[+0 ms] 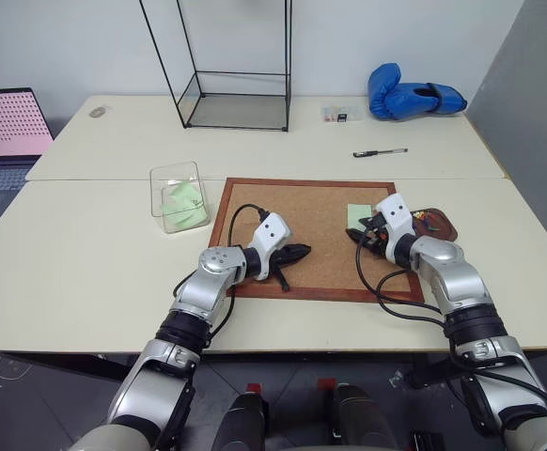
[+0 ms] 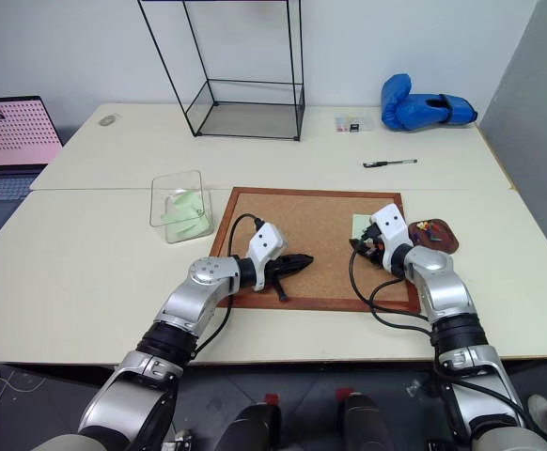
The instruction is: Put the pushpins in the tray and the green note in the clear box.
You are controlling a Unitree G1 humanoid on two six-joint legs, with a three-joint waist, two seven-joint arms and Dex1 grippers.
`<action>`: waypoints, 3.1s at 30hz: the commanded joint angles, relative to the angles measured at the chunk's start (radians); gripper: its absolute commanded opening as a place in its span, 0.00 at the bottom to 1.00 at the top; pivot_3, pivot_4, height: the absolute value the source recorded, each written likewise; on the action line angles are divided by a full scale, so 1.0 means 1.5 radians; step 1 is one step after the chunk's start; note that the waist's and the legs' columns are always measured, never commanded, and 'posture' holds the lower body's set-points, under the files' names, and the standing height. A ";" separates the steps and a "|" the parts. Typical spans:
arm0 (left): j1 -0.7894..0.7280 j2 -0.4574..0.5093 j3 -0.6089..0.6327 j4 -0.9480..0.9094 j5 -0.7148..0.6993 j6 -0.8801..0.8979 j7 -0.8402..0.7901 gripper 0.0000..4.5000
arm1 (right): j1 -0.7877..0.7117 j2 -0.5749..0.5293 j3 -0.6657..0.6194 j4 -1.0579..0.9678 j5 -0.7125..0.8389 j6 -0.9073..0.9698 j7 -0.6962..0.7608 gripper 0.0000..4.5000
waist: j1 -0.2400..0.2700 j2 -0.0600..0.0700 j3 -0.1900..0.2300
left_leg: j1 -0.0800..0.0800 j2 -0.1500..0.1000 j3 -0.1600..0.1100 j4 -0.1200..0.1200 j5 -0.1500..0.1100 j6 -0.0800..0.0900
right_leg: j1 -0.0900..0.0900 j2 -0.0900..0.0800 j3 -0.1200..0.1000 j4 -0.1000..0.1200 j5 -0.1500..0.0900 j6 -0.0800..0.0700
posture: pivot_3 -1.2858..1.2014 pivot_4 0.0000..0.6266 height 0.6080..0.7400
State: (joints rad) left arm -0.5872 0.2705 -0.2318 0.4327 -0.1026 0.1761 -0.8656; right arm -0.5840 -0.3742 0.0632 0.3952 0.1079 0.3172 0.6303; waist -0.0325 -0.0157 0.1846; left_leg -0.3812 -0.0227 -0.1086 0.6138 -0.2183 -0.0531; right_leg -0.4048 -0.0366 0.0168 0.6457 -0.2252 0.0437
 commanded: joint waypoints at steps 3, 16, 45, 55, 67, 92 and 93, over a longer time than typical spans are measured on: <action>0.021 0.004 -0.018 0.009 0.020 0.022 -0.003 0.00 | -0.001 0.001 -0.005 -0.031 0.009 -0.009 0.016 0.20 | 0.000 0.000 0.000 | 0.000 0.000 0.000 0.000 0.000 0.000 | 0.000 0.000 0.000 0.000 0.000 0.000 | 0.52 0.24 1.00; 0.023 -0.004 -0.008 0.006 0.010 0.042 0.007 0.00 | 0.004 -0.011 -0.004 -0.108 0.020 -0.034 0.050 0.00 | 0.000 0.000 0.000 | 0.000 0.000 0.000 0.000 0.000 0.000 | 0.000 0.000 0.000 0.000 0.000 0.000 | 0.52 0.24 1.00; -0.032 -0.025 0.101 -0.038 -0.083 0.045 0.010 0.54 | 0.010 -0.077 0.049 -0.224 -0.023 -0.116 0.127 0.00 | 0.001 -0.001 0.001 | -0.001 0.000 0.000 0.000 0.000 0.000 | -0.001 0.000 0.000 -0.001 0.000 0.000 | 0.52 0.24 1.00; -0.067 -0.048 0.075 0.015 -0.039 -0.024 0.029 0.95 | 0.007 -0.077 0.042 -0.258 -0.010 -0.096 0.133 0.00 | 0.001 -0.001 0.001 | -0.001 0.000 0.000 0.000 0.000 0.000 | -0.001 0.000 0.000 -0.001 0.000 0.000 | 0.52 0.24 1.00; -0.177 -0.083 0.058 0.187 -0.010 -0.116 -0.010 0.95 | 0.009 -0.073 0.037 -0.308 0.018 -0.040 0.127 0.00 | 0.000 -0.001 0.001 | -0.002 0.000 0.000 0.000 0.000 0.000 | -0.001 0.000 -0.001 -0.001 0.000 0.000 | 0.52 0.24 1.00; -0.200 -0.108 0.105 0.270 -0.024 -0.158 -0.051 0.00 | 0.008 -0.061 0.022 -0.339 0.067 0.039 0.111 0.00 | 0.000 -0.002 0.001 | -0.002 0.000 0.000 0.000 0.000 0.000 | -0.001 0.000 -0.001 -0.001 0.000 0.000 | 0.52 0.24 1.00; -0.199 -0.109 0.106 0.269 -0.025 -0.158 -0.054 0.00 | 0.008 -0.060 0.022 -0.339 0.067 0.039 0.111 0.00 | 0.000 -0.002 0.001 | -0.002 0.000 0.000 0.000 0.000 0.000 | -0.001 0.000 -0.001 -0.001 0.000 0.000 | 0.52 0.24 1.00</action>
State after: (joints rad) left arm -0.8760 0.1132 -0.0900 0.8563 -0.1173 -0.0413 -0.9326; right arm -0.5560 -0.4622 0.1152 -0.0776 0.1894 0.3802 0.7974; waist -0.0331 -0.0181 0.1862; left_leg -0.3841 -0.0230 -0.1091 0.6136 -0.2183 -0.0533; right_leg -0.4068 -0.0367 0.0159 0.6447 -0.2252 0.0439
